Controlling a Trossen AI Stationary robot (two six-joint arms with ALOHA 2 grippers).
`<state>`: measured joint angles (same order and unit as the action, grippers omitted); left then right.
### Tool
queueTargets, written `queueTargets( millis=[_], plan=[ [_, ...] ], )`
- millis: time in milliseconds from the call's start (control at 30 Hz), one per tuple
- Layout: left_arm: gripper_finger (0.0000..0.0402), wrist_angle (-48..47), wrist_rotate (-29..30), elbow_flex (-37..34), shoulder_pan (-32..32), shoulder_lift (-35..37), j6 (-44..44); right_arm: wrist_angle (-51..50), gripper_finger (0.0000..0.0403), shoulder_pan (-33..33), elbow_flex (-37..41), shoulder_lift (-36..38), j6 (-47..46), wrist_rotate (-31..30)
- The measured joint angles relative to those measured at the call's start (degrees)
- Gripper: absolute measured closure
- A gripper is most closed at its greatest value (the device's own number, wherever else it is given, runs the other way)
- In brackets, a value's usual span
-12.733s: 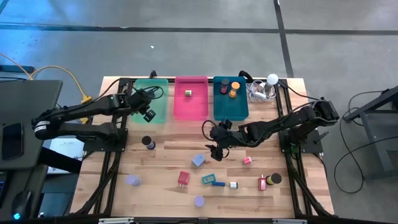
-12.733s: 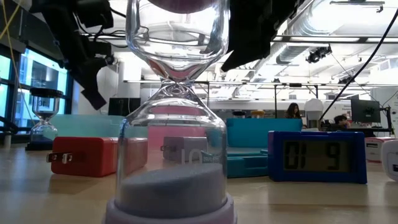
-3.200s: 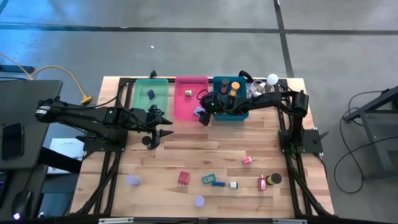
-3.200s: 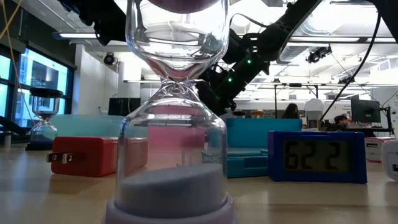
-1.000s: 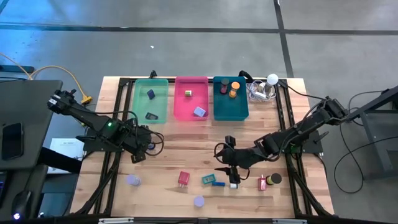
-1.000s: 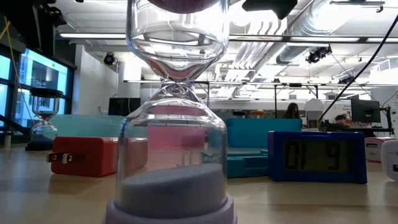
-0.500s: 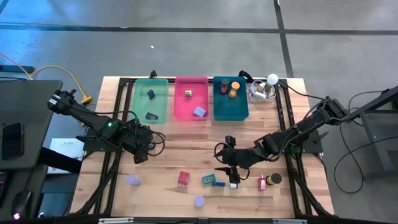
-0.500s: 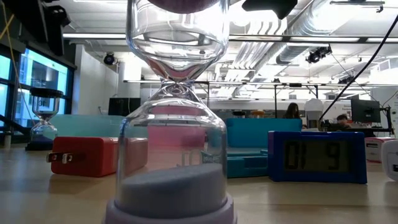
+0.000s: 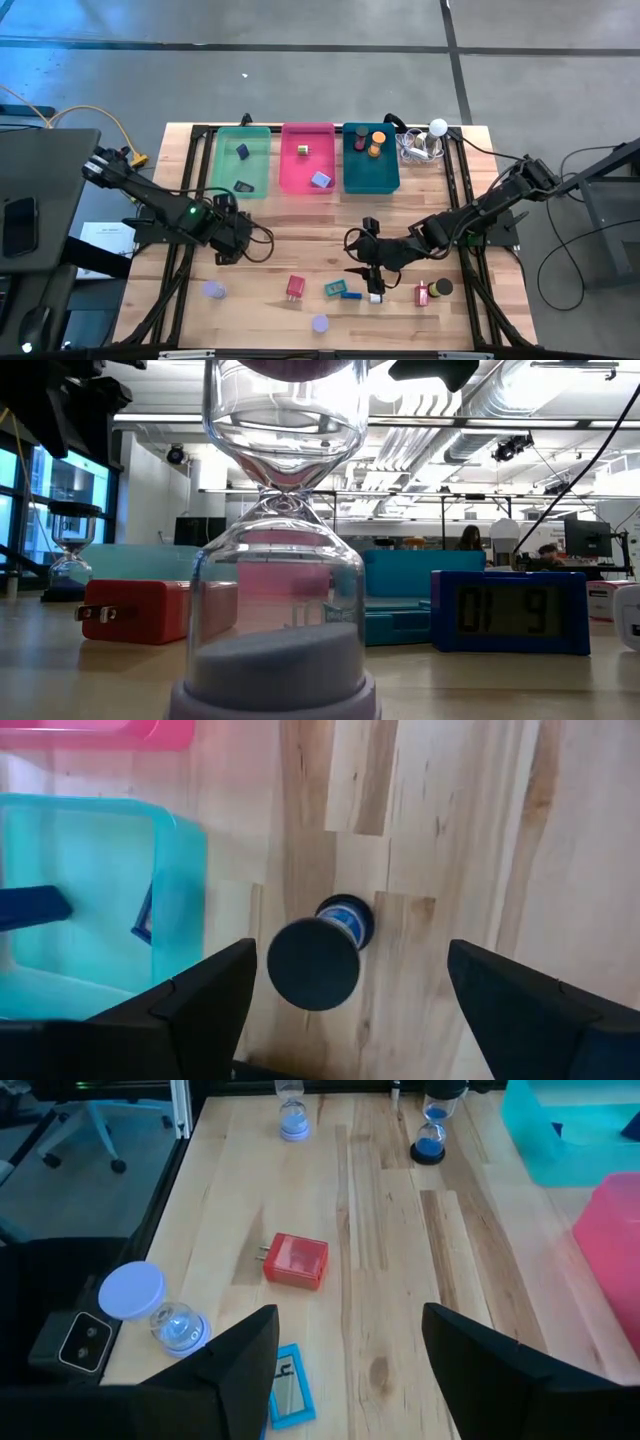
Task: Pick & Place Office items
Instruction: Put the blue hourglass into the blue bin
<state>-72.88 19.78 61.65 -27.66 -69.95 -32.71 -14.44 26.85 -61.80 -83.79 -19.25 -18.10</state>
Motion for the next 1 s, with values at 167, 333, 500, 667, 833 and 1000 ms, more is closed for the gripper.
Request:
queueTargets(
  millis=[167, 333, 500, 667, 833, 1000],
  plan=[
    [0.0083, 0.25, -2.90, -0.02, 0.00, -0.33, 1.58, 0.02, 0.0167, 0.00, 0.00, 0.00, 1.32, 0.01],
    [0.0083, -0.20, -3.49, -0.02, 0.91, -0.09, 3.18, 0.05, 0.0167, 0.00, 0.00, -0.02, 1.49, -0.08],
    [0.0083, -0.12, -3.55, -0.65, 3.10, 0.28, 5.72, 0.49, 0.0167, 0.00, 0.00, -0.81, 1.52, -0.25],
    [0.0083, -0.19, -6.96, -3.32, 6.85, 2.07, 5.96, 1.37, 0.0167, -0.30, -0.04, -2.73, 2.79, -0.19],
    [0.0083, 0.98, -7.34, -4.57, 9.41, 4.88, 8.06, 1.96, 0.0167, -1.23, 0.02, -4.13, 3.06, -0.72],
    [0.0083, 3.35, -9.16, -5.39, 11.48, 5.98, 11.03, 1.83, 0.0167, -2.37, 0.02, -4.15, 3.04, -0.91]
  ],
)
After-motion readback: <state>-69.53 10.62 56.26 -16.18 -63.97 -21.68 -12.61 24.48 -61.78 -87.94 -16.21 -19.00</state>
